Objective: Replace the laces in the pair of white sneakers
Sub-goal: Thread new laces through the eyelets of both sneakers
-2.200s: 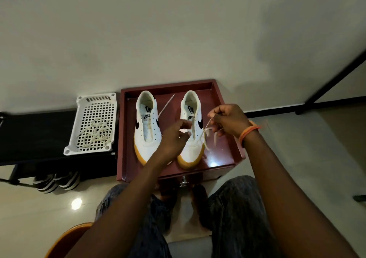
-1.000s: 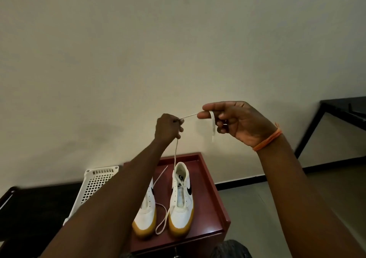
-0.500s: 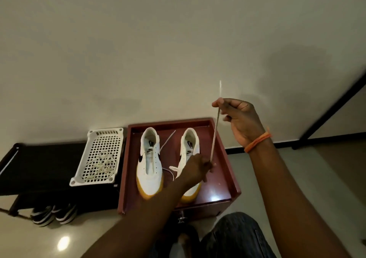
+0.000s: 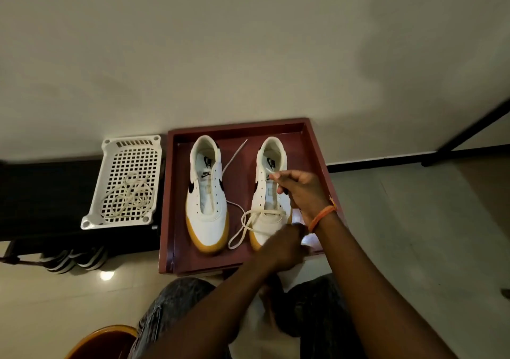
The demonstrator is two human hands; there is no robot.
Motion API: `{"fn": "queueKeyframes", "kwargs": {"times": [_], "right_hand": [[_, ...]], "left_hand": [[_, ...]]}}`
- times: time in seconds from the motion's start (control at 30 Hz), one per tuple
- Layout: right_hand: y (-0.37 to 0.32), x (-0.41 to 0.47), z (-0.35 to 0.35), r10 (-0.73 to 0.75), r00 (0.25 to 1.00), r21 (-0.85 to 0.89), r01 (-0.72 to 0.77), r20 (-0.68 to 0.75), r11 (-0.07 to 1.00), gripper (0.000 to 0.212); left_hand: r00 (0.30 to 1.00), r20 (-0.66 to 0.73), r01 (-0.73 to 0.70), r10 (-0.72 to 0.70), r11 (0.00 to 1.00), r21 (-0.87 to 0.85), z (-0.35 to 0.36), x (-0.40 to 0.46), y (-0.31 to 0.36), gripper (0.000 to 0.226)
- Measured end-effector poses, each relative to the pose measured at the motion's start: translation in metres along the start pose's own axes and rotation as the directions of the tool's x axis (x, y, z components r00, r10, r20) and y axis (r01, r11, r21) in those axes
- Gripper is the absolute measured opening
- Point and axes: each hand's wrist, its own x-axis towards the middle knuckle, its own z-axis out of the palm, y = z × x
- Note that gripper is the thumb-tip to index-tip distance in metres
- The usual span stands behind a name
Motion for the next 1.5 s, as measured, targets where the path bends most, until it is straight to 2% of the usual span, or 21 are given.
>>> {"fn": "queueKeyframes", "kwargs": {"times": [0.03, 0.1, 0.13, 0.17, 0.23, 0.3, 0.43, 0.53, 0.6, 0.67, 0.8, 0.93, 1.03, 1.07, 1.13, 1.2, 1.23, 1.3, 1.33, 1.4, 1.5], "right_hand": [[0.011, 0.0, -0.002, 0.039, 0.999, 0.016, -0.039, -0.037, 0.999, 0.014], [0.027, -0.001, -0.008, 0.111, 0.987, 0.106, -0.1, -0.113, 0.989, 0.018], [0.033, -0.002, -0.011, 0.137, 0.981, 0.15, -0.117, -0.135, 0.982, 0.019], [0.037, -0.003, -0.013, 0.154, 0.977, 0.176, -0.127, -0.146, 0.976, 0.018], [0.044, -0.003, -0.013, 0.169, 0.976, 0.193, -0.14, -0.139, 0.971, 0.013], [0.048, -0.002, -0.012, 0.179, 0.975, 0.211, -0.148, -0.134, 0.966, 0.011], [0.045, -0.002, -0.017, 0.177, 0.971, 0.262, -0.131, -0.161, 0.956, 0.013], [0.028, -0.002, -0.028, 0.128, 0.968, 0.242, -0.074, -0.215, 0.967, 0.016], [0.013, -0.003, -0.035, 0.09, 0.971, 0.238, -0.036, -0.221, 0.971, 0.016], [0.0, -0.002, -0.04, 0.057, 0.976, 0.246, -0.003, -0.211, 0.969, 0.016], [-0.025, -0.004, -0.048, -0.005, 0.977, 0.251, 0.06, -0.214, 0.966, 0.021], [-0.039, -0.014, -0.061, -0.061, 0.973, 0.211, 0.109, -0.222, 0.971, 0.018], [-0.046, -0.022, -0.07, -0.068, 0.968, 0.172, 0.111, -0.24, 0.979, 0.014], [-0.048, -0.023, -0.072, -0.088, 0.958, 0.105, 0.12, -0.274, 0.987, 0.013], [-0.046, -0.023, -0.079, -0.251, 0.896, -0.24, 0.17, -0.365, 0.956, 0.013], [-0.045, -0.027, -0.086, -0.476, 0.792, -0.62, 0.163, -0.381, 0.767, 0.014], [-0.046, -0.029, -0.087, -0.561, 0.739, -0.708, 0.165, -0.373, 0.687, 0.014], [-0.048, -0.034, -0.087, -0.628, 0.682, -0.68, 0.258, -0.375, 0.686, 0.012], [-0.047, -0.034, -0.082, -0.589, 0.714, -0.575, 0.318, -0.378, 0.754, 0.011], [-0.028, -0.025, -0.062, -0.414, 0.857, -0.351, 0.303, -0.306, 0.886, 0.015], [0.023, -0.009, -0.026, -0.207, 0.971, -0.306, 0.162, -0.121, 0.938, 0.017]], "left_hand": [[0.984, -0.18, 0.022, -0.012, 0.998, 0.051, -0.006, -0.004, -0.013, 0.023], [0.832, -0.553, 0.129, -0.048, 0.986, 0.11, -0.019, -0.012, -0.036, 0.026], [0.758, -0.646, 0.205, -0.089, 0.973, 0.106, -0.026, -0.015, -0.045, 0.03], [0.732, -0.664, 0.289, -0.153, 0.952, 0.1, -0.033, -0.014, -0.053, 0.036], [0.77, -0.582, 0.399, -0.263, 0.91, 0.115, -0.044, -0.008, -0.063, 0.044], [0.81, -0.517, 0.397, -0.277, 0.908, 0.135, -0.05, 0.001, -0.068, 0.037], [0.794, -0.541, 0.363, -0.279, 0.93, 0.053, -0.058, 0.003, -0.067, 0.014], [0.783, -0.53, 0.397, -0.326, 0.918, 0.021, -0.066, -0.007, -0.058, 0.029], [0.815, -0.467, 0.351, -0.344, 0.933, -0.075, -0.07, -0.014, -0.051, 0.026], [0.868, -0.393, 0.215, -0.301, 0.944, -0.249, -0.068, -0.015, -0.035, 0.021], [0.936, -0.274, 0.081, -0.222, 0.892, -0.445, -0.041, 0.011, 0.023, 0.015], [0.962, -0.084, 0.164, -0.259, 0.796, -0.582, -0.015, 0.046, 0.058, 0.007], [0.947, -0.044, 0.237, -0.318, 0.785, -0.573, -0.008, 0.045, 0.054, 0.008], [0.939, -0.071, 0.237, -0.338, 0.781, -0.577, -0.009, 0.04, 0.048, 0.011], [0.924, -0.161, 0.193, -0.347, 0.786, -0.587, -0.017, 0.029, 0.03, 0.011], [0.903, -0.229, 0.157, -0.362, 0.777, -0.609, -0.03, 0.017, 0.007, 0.015], [0.884, -0.266, 0.149, -0.385, 0.77, -0.621, -0.036, 0.012, -0.008, 0.017], [0.817, -0.395, 0.121, -0.42, 0.795, -0.594, -0.044, 0.001, -0.031, 0.017], [0.76, -0.489, 0.12, -0.427, 0.833, -0.54, -0.048, -0.002, -0.042, 0.015], [0.657, -0.64, 0.166, -0.399, 0.904, -0.393, -0.052, -0.004, -0.06, 0.012], [0.615, -0.707, 0.155, -0.348, 0.933, -0.324, -0.052, 0.001, -0.075, 0.011]]}}
